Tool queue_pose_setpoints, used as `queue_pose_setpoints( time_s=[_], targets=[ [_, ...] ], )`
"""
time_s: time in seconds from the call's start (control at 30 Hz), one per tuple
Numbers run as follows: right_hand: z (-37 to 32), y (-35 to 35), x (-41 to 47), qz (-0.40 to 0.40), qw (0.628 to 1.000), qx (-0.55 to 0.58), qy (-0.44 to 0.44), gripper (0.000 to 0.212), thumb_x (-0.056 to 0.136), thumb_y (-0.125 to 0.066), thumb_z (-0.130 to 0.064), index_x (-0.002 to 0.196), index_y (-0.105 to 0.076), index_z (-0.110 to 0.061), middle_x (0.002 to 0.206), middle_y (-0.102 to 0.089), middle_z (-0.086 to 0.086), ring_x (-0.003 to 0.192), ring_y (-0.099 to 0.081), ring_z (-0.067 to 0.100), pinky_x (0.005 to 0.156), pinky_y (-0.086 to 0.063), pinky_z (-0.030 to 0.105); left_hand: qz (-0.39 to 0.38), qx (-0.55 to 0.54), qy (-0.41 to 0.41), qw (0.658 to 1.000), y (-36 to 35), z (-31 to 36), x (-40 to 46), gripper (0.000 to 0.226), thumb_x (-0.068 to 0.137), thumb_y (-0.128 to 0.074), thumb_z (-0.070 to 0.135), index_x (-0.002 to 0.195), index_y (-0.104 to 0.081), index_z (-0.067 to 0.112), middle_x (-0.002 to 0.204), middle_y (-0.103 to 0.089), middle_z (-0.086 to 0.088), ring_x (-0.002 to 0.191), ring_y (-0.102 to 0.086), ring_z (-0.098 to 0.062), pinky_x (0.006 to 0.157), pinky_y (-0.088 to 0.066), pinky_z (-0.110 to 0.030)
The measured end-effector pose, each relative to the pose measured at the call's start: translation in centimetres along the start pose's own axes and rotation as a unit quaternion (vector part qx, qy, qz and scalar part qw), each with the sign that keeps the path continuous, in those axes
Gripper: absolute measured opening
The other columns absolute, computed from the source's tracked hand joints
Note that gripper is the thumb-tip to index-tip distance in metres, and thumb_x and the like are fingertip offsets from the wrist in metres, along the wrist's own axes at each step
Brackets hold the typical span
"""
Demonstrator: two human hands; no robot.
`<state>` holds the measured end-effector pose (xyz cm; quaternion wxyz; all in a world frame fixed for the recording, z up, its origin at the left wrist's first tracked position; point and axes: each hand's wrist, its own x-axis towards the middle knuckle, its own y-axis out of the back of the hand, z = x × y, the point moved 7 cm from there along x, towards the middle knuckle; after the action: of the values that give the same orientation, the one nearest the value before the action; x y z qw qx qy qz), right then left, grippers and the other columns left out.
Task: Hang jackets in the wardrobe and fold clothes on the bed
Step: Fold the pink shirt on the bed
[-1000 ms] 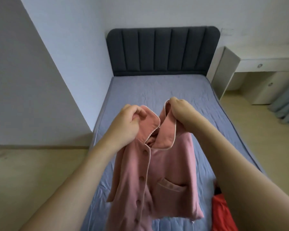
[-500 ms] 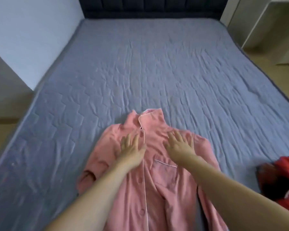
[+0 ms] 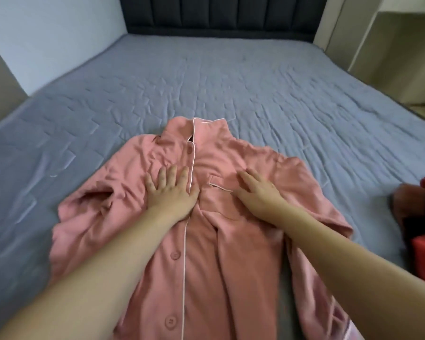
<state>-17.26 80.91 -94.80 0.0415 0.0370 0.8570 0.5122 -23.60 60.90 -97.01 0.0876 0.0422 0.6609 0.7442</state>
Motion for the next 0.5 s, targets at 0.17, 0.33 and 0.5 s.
queue_pose_setpoints(
  time_s=[0.17, 0.33, 0.5],
  targets=[
    [7.5, 11.0, -7.8, 0.184, 0.960, 0.128, -0.171, 0.027, 0.086, -0.049, -0.012, 0.103, -0.068, -0.018, 0.102, -0.067, 0.002, 0.101, -0.061, 0.025, 0.078, -0.038, 0.025, 0.032, -0.031, -0.090, 0.995, 4.5, 6.4, -4.7, 0.055, 0.087, -0.048, 0.031, 0.140, -0.038, 0.025, 0.154, -0.026, -0.006, 0.140, -0.021, -0.030, 0.115, -0.013, -0.045],
    [14.5, 7.5, -15.0, -0.030, 0.910, 0.262, -0.321, 0.016, 0.084, -0.055, -0.009, 0.075, -0.066, 0.000, 0.063, -0.064, 0.015, 0.048, -0.057, 0.024, 0.046, -0.043, 0.022, -0.013, -0.085, -0.281, 0.956, 3.8, 16.4, -8.3, 0.063, 0.082, -0.058, 0.031, 0.141, -0.040, 0.022, 0.145, -0.043, -0.007, 0.133, -0.040, -0.030, 0.109, -0.033, -0.037],
    [10.5, 4.0, -17.3, -0.213, 0.877, 0.358, -0.239, 0.018, 0.080, -0.076, -0.023, 0.080, -0.060, -0.012, 0.064, -0.056, 0.005, 0.048, -0.050, 0.014, 0.043, -0.040, 0.020, -0.049, -0.007, -0.203, 0.978, 0.6, 16.7, -8.8, 0.059, 0.086, -0.053, 0.043, 0.141, -0.043, 0.023, 0.148, -0.038, -0.008, 0.141, -0.030, -0.030, 0.113, -0.032, -0.042]
  ],
)
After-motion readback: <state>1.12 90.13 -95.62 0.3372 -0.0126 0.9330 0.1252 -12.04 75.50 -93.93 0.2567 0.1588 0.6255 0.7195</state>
